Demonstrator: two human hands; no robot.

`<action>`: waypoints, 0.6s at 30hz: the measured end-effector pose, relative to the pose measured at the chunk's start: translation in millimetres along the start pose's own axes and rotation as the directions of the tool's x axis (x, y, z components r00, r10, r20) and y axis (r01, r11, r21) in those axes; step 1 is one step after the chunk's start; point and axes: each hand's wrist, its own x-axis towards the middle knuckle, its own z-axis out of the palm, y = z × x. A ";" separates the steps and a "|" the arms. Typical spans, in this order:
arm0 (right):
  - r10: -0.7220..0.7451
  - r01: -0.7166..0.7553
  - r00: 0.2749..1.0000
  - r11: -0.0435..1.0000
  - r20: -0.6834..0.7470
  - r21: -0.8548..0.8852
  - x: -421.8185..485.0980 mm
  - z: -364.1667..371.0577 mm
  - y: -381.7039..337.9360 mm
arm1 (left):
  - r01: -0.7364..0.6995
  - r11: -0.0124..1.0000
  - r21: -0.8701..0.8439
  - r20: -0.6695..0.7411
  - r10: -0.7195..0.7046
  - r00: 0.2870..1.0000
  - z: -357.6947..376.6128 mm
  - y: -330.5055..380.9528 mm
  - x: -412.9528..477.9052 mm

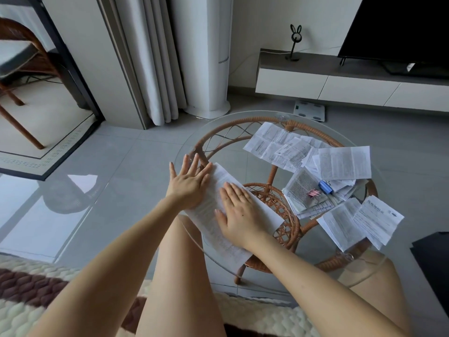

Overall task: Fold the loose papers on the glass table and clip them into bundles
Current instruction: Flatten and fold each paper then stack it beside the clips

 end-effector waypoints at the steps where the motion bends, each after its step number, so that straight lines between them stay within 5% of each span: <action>1: 0.002 -0.002 1.000 1.000 0.004 0.001 -0.4 -0.1 0.1 | -0.005 1.000 -0.004 -0.045 0.004 0.999 2.4 -0.7 -2.0; 5: -0.004 0.005 1.000 1.000 0.021 -0.019 -1.8 -1.9 1.6 | 0.022 0.997 -0.068 -0.402 -0.047 0.914 1.3 -1.4 -17.0; 9: -0.009 0.010 1.000 0.999 0.011 -0.036 -4.2 -3.6 2.3 | 0.304 0.940 -0.155 -0.118 -0.323 0.939 -20.6 10.6 -22.4; 12: 0.010 -0.011 1.000 1.000 0.007 0.015 -3.5 -2.6 0.0 | 0.322 0.905 -0.279 0.081 -0.312 0.947 -44.5 6.0 -16.4; 14: 0.026 -0.023 0.999 0.997 -0.035 0.075 -4.4 -5.5 -2.2 | 0.274 0.901 -0.337 0.097 -0.256 0.962 -56.5 5.5 -16.1; 18: -0.062 0.060 0.921 0.998 -0.383 -0.018 -14.1 -15.0 -5.9 | 0.314 0.791 -0.525 0.073 -0.326 0.943 -72.6 17.7 -30.2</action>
